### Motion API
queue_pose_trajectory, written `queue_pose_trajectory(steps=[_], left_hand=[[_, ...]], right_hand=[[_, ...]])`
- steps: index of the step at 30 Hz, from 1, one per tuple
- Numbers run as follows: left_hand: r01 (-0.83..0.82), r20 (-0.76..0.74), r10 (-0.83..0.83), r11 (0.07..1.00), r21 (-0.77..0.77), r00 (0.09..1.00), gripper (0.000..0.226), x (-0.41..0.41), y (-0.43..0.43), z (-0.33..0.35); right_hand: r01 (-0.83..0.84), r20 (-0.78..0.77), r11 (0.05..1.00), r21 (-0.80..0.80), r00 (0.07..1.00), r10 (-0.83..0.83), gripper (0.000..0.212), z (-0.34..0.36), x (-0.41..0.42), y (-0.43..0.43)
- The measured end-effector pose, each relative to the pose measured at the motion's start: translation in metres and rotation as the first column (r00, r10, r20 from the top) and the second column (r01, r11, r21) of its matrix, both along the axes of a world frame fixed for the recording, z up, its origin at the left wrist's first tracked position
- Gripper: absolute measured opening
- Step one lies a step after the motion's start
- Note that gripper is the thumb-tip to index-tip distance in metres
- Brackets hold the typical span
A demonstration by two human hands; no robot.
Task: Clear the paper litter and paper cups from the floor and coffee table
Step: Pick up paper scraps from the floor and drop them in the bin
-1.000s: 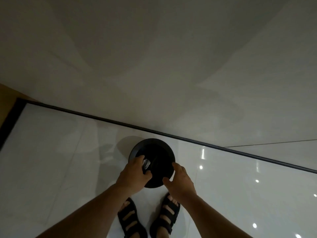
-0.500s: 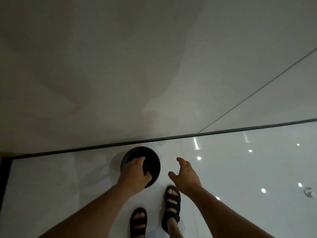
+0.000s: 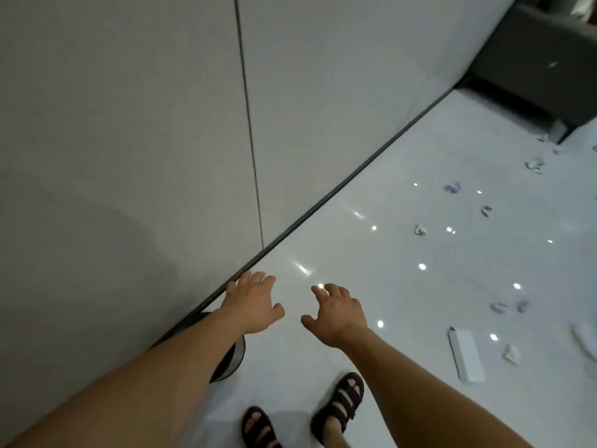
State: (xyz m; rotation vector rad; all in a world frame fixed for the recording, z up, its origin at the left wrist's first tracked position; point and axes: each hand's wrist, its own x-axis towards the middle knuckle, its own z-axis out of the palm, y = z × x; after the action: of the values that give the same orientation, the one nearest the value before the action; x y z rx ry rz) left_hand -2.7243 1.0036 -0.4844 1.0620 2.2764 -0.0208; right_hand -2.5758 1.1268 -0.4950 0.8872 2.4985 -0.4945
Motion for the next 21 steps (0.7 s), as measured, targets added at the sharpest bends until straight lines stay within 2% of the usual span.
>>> queue_pose_trajectory(steps=[4, 11, 21], left_hand=[[0.170, 0.026, -0.170, 0.985, -0.008, 0.985, 0.074, 0.072, 0.057, 0.028], [0.404, 0.052, -0.406, 0.914, 0.041, 0.912, 0.071, 0.230, 0.143, 0.069], [0.617, 0.068, -0.621, 0.784, 0.071, 0.781, 0.071, 0.460, 0.243, 0.088]], right_hand=[[0.207, -0.016, 0.978, 0.019, 0.978, -0.207, 0.074, 0.033, 0.088, 0.033], [0.507, -0.021, 0.862, 0.015, 0.862, -0.507, 0.073, 0.068, 0.271, 0.073], [0.723, -0.011, 0.690, 0.019, 0.691, -0.723, 0.075, 0.089, 0.508, 0.113]])
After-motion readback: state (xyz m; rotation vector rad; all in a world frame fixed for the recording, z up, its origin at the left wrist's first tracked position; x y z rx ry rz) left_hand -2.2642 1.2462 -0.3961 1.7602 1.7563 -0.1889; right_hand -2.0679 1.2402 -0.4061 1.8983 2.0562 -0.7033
